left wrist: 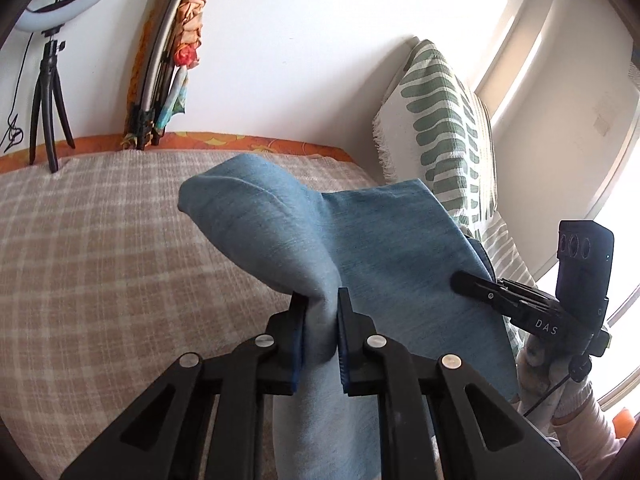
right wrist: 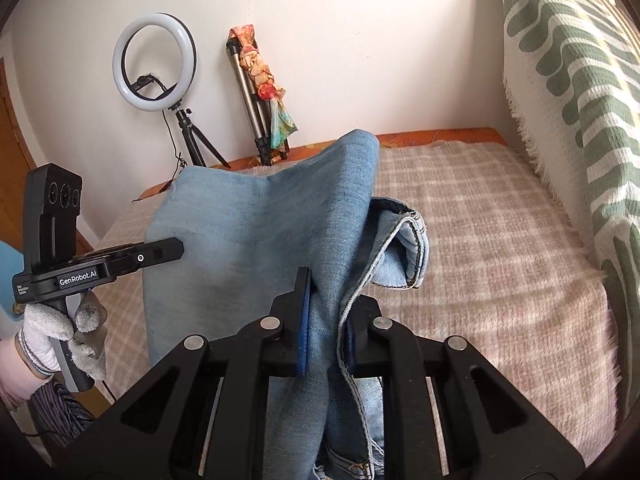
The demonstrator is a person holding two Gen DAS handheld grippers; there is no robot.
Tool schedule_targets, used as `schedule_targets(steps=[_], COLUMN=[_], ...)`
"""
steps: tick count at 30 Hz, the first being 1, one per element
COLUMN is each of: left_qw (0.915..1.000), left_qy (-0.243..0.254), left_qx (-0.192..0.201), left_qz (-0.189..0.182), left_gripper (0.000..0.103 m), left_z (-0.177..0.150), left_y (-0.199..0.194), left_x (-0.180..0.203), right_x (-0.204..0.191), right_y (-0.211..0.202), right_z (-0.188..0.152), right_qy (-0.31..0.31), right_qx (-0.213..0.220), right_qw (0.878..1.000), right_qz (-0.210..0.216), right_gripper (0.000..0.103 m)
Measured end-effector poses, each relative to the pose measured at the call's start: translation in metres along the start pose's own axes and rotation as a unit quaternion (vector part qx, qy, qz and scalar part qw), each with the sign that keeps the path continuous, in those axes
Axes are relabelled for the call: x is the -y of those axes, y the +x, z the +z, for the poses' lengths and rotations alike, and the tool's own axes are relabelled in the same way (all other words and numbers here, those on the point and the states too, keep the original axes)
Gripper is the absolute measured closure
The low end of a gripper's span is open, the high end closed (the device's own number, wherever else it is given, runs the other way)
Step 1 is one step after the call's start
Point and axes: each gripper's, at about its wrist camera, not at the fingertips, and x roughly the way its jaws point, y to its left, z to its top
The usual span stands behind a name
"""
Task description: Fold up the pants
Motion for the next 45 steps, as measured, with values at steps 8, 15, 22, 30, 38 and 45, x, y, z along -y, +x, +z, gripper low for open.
schedule_targets(steps=[8, 15, 22, 30, 38, 45], left_qw=[0.9997, 0.9993, 0.9987, 0.9984, 0.998, 0.9971], left_qy=[0.012, 0.022, 0.03, 0.027, 0.018, 0.018], left_qx=[0.016, 0.026, 0.031, 0.025, 0.005, -0.026], left_qz=[0.011, 0.018, 0.026, 0.043, 0.061, 0.07], left_gripper=[0.093, 0.093, 0.093, 0.093, 0.093, 0.092], left_z=[0.053, 0.103, 0.151, 0.182, 0.186, 0.186], left_y=[0.02, 0.053, 0.096, 0.147, 0.184, 0.203], left_x=[-0.007, -0.024, -0.042, -0.067, -0.094, -0.106], right_x=[0.009, 0.034, 0.064, 0.095, 0.121, 0.133], right_y=[0.027, 0.069, 0.117, 0.177, 0.226, 0.243], right_z=[0.064, 0.112, 0.156, 0.175, 0.176, 0.165], right_qy=[-0.018, -0.005, 0.002, 0.009, 0.014, 0.021], right_qx=[0.013, 0.016, 0.014, -0.002, -0.037, -0.052], right_qw=[1.0, 1.0, 0.999, 0.999, 0.998, 0.997], right_qz=[-0.016, -0.026, -0.036, -0.034, -0.04, -0.044], right_gripper=[0.089, 0.089, 0.089, 0.089, 0.089, 0.087])
